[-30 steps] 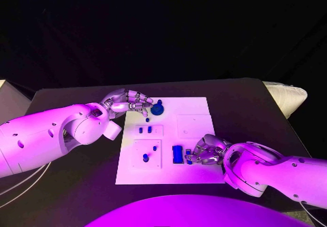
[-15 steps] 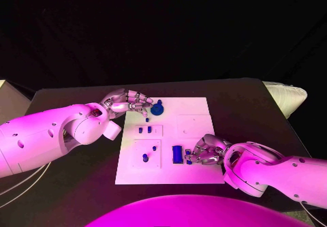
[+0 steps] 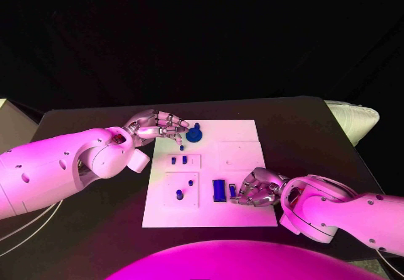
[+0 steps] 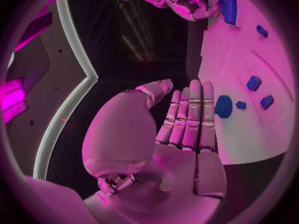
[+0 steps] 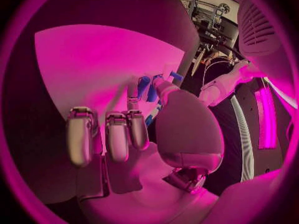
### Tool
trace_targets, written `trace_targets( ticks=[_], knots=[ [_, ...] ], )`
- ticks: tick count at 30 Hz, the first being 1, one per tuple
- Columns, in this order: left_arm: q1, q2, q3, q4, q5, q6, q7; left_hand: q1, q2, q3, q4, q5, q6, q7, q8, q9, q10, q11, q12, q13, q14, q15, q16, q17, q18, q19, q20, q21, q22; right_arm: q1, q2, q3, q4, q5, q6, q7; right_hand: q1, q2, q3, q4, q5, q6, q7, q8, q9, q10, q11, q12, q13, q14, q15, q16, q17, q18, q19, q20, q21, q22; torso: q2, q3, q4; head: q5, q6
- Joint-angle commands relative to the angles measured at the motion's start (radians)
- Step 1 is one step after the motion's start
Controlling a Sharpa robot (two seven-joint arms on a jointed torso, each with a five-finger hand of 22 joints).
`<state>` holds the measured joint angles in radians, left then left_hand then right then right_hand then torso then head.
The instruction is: Assemble the parts on the task board
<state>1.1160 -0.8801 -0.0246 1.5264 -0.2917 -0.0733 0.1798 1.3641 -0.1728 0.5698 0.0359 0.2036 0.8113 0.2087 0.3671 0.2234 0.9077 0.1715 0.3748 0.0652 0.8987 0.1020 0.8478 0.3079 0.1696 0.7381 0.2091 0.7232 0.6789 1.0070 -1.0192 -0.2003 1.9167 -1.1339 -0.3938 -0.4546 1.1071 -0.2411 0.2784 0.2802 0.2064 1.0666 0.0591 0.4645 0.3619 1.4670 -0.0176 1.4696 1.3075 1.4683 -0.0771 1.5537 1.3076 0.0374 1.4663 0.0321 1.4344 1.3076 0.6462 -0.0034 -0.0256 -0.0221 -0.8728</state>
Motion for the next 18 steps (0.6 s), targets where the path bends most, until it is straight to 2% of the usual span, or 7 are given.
trace_targets(
  ticks=[1, 9, 18],
  knots=[
    [0.000, 0.002, 0.000, 0.000, 0.002, 0.015, 0.003, -0.012, 0.001, -0.003, 0.006, 0.004, -0.007, 0.031, 0.005, -0.001, -0.007, 0.003, 0.000, 0.001, -0.001, 0.005, -0.003, 0.001, 0.012, 0.008, -0.002, -0.002, -0.001, -0.001, -0.006, 0.000, -0.002, 0.014, 0.050, 0.033, 0.011, 0.005, -0.018, 0.004, -0.009, -0.009, -0.001, 0.002, -0.002, 0.063, 0.003, -0.004, 0.214, 0.092, 0.001, -0.004, 0.218, -0.011, 0.065, 0.000, -0.003, 0.227, 0.000, 0.0005, -0.0002, 0.000, 0.000],
    [0.000, 0.003, 0.000, 0.000, 0.002, 0.015, 0.002, -0.012, 0.001, -0.003, 0.006, 0.004, -0.007, 0.031, 0.005, -0.001, -0.007, 0.003, 0.000, 0.001, -0.001, 0.005, -0.003, 0.001, 0.012, 0.008, -0.002, -0.002, -0.001, -0.001, -0.010, 0.000, -0.005, 0.015, 0.055, 0.033, 0.018, 0.013, -0.035, 0.006, -0.018, -0.008, -0.002, 0.003, -0.002, 0.064, 0.002, -0.003, 0.215, 0.092, 0.001, -0.004, 0.218, -0.011, 0.066, 0.000, -0.001, 0.228, 0.001, 0.0001, -0.0001, 0.000, 0.000],
    [0.000, 0.004, 0.000, -0.001, 0.002, 0.015, 0.000, -0.012, 0.003, -0.002, 0.007, 0.005, -0.007, 0.031, 0.006, -0.001, -0.007, 0.003, 0.001, 0.001, -0.001, 0.006, -0.003, 0.001, 0.012, 0.009, -0.002, -0.004, -0.003, -0.001, -0.005, 0.000, -0.014, 0.011, 0.032, 0.019, 0.015, 0.054, -0.043, 0.011, -0.014, -0.006, -0.002, 0.004, -0.004, 0.066, 0.002, 0.001, 0.217, 0.093, 0.000, -0.003, 0.221, -0.012, 0.067, 0.000, 0.003, 0.229, 0.000, -0.0007, 0.0013, -0.001, 0.000]
  ],
)
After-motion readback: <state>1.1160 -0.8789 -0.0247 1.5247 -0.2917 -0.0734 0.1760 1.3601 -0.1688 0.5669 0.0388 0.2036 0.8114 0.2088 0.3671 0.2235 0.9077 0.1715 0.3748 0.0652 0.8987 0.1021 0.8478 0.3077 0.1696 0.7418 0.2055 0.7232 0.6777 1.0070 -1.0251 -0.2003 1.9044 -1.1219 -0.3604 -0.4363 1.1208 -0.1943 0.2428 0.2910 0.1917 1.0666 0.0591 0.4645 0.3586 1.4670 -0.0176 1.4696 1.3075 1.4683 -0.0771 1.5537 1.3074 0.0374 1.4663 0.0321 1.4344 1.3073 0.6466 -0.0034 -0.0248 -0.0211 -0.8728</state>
